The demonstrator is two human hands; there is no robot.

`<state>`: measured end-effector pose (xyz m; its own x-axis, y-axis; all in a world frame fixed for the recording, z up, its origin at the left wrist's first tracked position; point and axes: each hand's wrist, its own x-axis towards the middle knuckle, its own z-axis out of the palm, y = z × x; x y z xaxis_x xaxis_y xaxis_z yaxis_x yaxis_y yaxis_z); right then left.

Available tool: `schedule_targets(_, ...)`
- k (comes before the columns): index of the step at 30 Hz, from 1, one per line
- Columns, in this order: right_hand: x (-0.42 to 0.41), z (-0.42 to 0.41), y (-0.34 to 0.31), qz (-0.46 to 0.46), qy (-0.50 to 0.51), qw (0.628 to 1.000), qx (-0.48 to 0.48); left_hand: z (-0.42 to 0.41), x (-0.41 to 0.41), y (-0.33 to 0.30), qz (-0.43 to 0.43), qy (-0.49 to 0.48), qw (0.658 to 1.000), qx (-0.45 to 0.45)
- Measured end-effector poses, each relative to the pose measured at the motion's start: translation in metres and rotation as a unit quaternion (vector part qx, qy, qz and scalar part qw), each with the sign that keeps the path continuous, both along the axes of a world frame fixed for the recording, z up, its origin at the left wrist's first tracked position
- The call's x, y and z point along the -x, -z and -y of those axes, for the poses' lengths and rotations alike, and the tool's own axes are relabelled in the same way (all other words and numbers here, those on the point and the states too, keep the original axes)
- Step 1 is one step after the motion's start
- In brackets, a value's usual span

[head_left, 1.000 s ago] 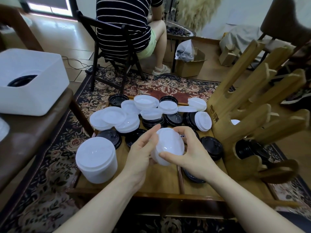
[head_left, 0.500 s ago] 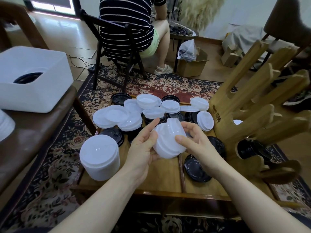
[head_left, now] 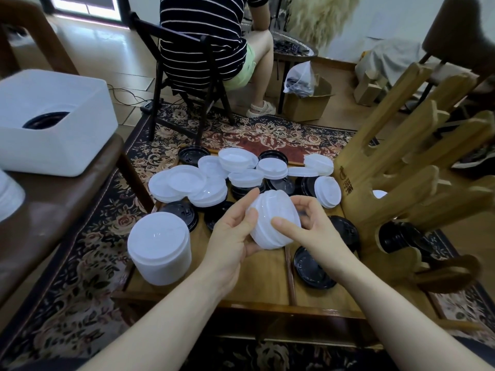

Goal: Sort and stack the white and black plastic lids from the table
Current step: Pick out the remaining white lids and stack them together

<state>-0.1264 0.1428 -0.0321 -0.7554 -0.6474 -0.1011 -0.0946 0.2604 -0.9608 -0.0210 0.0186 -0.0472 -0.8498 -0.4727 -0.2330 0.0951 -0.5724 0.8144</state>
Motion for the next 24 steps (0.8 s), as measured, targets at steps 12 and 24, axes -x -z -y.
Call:
schedule_targets(12, -0.0054, 0.0007, 0.0046, -0.133, -0.001, 0.989, -0.061, -0.0069, -0.0019, -0.0005, -0.005, -0.002, 1.0, 0.025)
schedule_targets(24, -0.0028, -0.0029, 0.0063, -0.174, -0.062, 0.981, -0.056, -0.0049, -0.0039, -0.0036, -0.003, 0.003, 1.0, 0.009)
